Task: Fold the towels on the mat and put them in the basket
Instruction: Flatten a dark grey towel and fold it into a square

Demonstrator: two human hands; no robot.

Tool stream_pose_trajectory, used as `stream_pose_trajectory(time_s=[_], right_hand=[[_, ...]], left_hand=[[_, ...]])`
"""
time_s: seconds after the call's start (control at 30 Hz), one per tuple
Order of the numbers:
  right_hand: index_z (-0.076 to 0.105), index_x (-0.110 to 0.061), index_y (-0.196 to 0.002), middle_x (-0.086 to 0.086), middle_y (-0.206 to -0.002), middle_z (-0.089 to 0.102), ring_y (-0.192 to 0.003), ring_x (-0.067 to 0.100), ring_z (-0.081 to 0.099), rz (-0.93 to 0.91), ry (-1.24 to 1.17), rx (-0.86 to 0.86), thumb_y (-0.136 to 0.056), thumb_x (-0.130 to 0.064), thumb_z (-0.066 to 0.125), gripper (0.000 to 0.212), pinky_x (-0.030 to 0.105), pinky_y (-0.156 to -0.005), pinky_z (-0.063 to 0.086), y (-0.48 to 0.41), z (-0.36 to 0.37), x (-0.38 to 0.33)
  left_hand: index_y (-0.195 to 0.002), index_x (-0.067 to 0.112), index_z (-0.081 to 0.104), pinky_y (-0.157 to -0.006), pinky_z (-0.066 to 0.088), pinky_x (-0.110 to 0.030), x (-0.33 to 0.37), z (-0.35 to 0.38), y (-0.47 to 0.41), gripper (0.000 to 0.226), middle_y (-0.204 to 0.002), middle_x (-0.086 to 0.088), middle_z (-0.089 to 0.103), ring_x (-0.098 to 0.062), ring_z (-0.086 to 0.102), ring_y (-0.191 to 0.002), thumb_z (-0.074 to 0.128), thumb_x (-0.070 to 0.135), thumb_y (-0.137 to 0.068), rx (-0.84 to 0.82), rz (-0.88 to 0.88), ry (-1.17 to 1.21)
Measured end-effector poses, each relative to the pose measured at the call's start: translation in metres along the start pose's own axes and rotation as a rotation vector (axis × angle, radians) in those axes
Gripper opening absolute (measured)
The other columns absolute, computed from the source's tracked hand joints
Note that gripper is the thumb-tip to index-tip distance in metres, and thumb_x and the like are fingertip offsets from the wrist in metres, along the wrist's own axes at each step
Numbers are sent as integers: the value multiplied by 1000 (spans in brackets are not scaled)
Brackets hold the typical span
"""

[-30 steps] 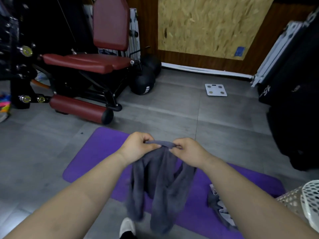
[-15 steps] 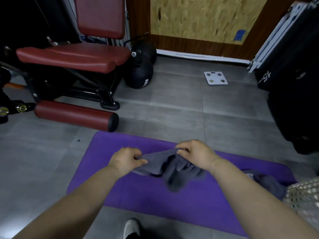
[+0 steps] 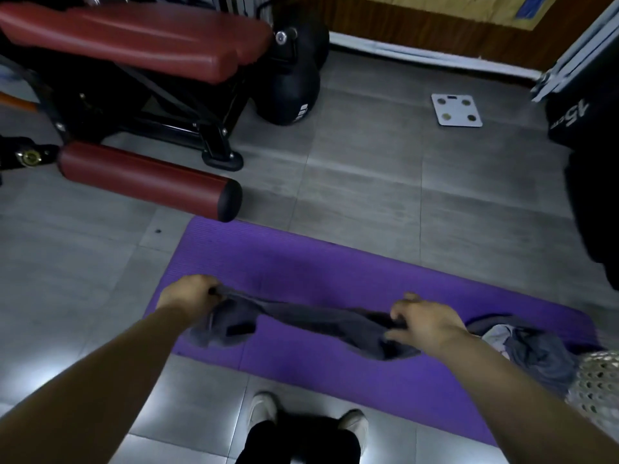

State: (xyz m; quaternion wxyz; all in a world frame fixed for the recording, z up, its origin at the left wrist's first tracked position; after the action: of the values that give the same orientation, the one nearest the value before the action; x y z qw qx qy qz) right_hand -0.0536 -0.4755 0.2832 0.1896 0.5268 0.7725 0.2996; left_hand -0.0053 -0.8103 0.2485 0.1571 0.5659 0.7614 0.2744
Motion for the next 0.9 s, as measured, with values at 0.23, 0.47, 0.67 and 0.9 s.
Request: stream_pose_trajectory(time_s=[0.23,0.47,0.67,0.9], right_hand=[[50,-23,-120,1,-130,51,-117,20,53,171,154,-52,-97,-36,35,29,26,-89,43,-27,22,50],[67,-7,-88,15,-93,65,-78,33,66,177,-21,527,-93,-26,43,31,37,-64,50,-62,11,79],[68,-3,-61,16,-50,58,-32,27,55,-108,96,686,-68,-27,39,38,23,-30,38,-99,102,82],[68,-15,-61,4,-58,62,-49,21,63,-296,165,178,-52,-38,77,26,25,-34,46,-190,324,59]], left_hand=[[-104,10,62,-87,42,-30,-32,-26,-52,22,-114,-12,61,-28,55,-107,52,25,-91,24,-22,56],[-113,10,63,-92,42,-35,-13,-40,-98,27,-119,-12,62,-32,55,-110,46,10,-92,250,-9,333],[-120,9,60,-92,39,-33,-13,35,-125,31,-122,-17,60,-34,55,-110,47,7,-92,247,17,245],[-124,17,55,-89,41,-27,5,244,-181,33,-128,-9,56,-28,52,-115,38,27,-97,-192,36,-270]])
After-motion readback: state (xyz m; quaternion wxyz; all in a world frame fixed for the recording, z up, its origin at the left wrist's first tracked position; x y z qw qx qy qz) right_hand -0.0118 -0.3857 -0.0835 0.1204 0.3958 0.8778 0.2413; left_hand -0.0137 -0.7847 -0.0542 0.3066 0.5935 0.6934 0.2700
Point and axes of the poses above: each hand's wrist, its own y-axis away from the middle knuckle, its own z-axis out of the palm, x = y × z, the point moved 1 cm from there along -y, towards the middle knuckle
